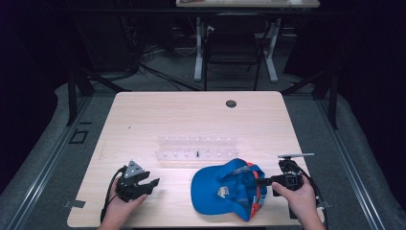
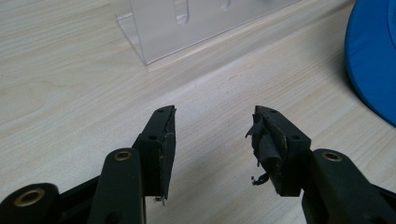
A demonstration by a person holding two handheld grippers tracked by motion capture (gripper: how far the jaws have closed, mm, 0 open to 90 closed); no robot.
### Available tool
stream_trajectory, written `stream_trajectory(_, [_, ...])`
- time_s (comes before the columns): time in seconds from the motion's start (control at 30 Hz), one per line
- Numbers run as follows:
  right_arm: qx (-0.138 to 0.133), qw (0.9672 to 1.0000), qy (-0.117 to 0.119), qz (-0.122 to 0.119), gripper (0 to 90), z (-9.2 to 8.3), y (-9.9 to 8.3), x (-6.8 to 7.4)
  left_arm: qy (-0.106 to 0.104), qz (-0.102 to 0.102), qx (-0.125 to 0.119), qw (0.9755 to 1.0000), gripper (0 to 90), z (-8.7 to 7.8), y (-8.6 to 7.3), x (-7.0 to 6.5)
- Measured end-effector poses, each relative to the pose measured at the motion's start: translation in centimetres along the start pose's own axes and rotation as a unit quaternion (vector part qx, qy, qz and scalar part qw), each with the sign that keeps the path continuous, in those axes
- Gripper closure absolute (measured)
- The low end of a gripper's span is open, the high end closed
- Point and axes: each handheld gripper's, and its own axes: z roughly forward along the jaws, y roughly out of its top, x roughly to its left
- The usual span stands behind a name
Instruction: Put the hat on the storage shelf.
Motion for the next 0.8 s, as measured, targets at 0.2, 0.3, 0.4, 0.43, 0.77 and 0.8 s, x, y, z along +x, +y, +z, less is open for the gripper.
stream_trajectory(0.2, [0.000, 0.9999, -0.012, 0.001, 77.3, -0.4, 0.2, 0.3, 0.000, 0.002, 0.001, 1.0000, 50.0, 0.0, 0.0, 0.0])
stream_trajectory(0.3, [-0.002, 0.9998, -0.020, 0.001, 77.4, -0.5, 0.3, 0.4, 0.001, 0.003, 0.001, 1.0000, 50.0, 0.0, 0.0, 0.0])
stream_trajectory(0.4, [0.000, 0.9997, -0.024, -0.001, 77.4, -0.6, 0.4, 0.5, 0.000, 0.003, 0.001, 1.0000, 50.0, 0.0, 0.0, 0.0])
stream_trajectory(0.43, [-0.006, 0.9996, -0.026, 0.005, 77.4, -0.5, 0.4, 0.7, 0.000, 0.003, 0.001, 1.0000, 50.1, 0.0, 0.0, 0.0])
stream_trajectory(0.77, [0.020, 0.9986, -0.048, -0.009, 77.4, -1.1, 0.8, 1.4, 0.000, 0.003, 0.002, 1.0000, 50.1, 0.1, 0.0, -0.1])
stream_trajectory(0.8, [0.019, 0.9986, -0.048, -0.008, 77.5, -1.3, 0.9, 1.5, -0.001, 0.002, 0.001, 1.0000, 50.2, 0.2, 0.0, -0.1])
